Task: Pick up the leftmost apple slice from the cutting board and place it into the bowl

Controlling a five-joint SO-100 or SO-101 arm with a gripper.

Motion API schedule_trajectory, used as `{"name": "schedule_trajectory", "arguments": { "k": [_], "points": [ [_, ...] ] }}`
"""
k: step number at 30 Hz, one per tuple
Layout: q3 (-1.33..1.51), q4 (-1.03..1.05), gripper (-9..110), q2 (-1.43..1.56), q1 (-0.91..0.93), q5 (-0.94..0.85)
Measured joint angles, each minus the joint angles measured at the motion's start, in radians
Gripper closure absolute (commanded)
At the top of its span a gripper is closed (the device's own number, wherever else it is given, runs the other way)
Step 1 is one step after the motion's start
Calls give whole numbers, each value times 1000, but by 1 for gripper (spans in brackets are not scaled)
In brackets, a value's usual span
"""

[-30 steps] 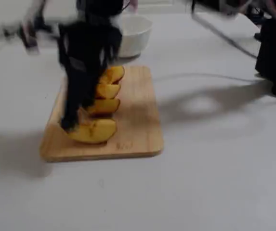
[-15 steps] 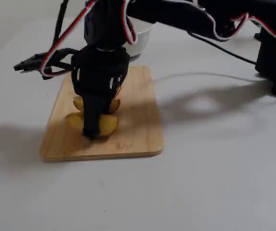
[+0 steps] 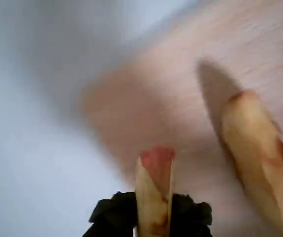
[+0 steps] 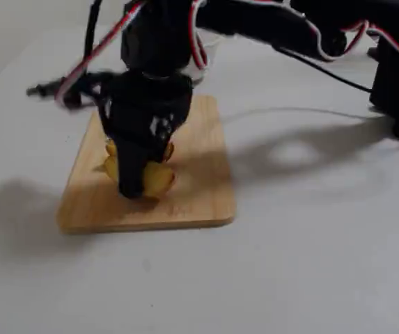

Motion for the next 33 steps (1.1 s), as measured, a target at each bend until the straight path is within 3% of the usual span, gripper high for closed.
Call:
{"name": "schedule_trajectory", "arguments": {
  "k": [5,12,19,27,33],
  "points": [
    [-8,-15,102,201,87,120],
    [-9,2,102,336,445,252],
    [-9,40,102,160,844,268],
    [-8,55,101,-58,933,247],
    [-8,58,67,-114,934,218]
  ]
}}
